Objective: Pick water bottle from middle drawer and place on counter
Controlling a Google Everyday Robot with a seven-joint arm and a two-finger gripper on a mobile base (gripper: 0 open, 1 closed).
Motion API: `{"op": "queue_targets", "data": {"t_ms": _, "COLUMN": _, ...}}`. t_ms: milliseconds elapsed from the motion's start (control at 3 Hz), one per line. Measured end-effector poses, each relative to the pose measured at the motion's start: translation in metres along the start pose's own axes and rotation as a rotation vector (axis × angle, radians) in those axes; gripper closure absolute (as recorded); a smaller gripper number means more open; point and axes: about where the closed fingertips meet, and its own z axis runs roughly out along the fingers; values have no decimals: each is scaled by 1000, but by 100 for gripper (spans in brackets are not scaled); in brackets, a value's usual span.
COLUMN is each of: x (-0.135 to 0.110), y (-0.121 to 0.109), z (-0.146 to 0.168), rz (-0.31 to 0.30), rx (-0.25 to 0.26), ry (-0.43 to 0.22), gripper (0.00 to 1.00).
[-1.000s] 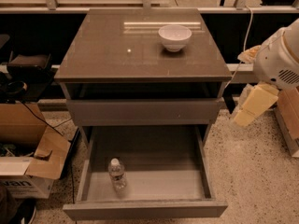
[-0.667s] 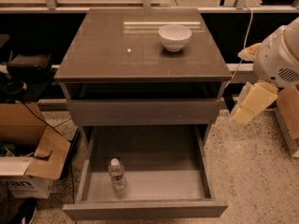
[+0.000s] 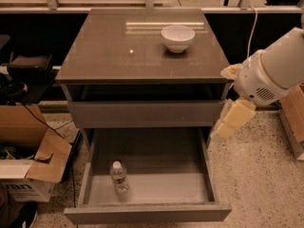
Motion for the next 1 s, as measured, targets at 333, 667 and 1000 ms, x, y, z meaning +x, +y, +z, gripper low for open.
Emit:
{"op": "queue_targets", "data": {"t_ms": 333, "x": -9, "y": 9, "z": 49, "rz": -5, "rx": -40, "ry": -52, "gripper": 0}}
{"op": "queue_targets", "data": {"t_ms": 667, "x": -21, "y": 15, "z": 94, "rz": -28, "rx": -52, "ry": -96, "gripper": 0}}
{"op": "queue_targets", "data": {"t_ms": 1000, "x": -24, "y": 12, "z": 97, "rz": -29, "rx": -38, "ry": -104, "gripper": 0}}
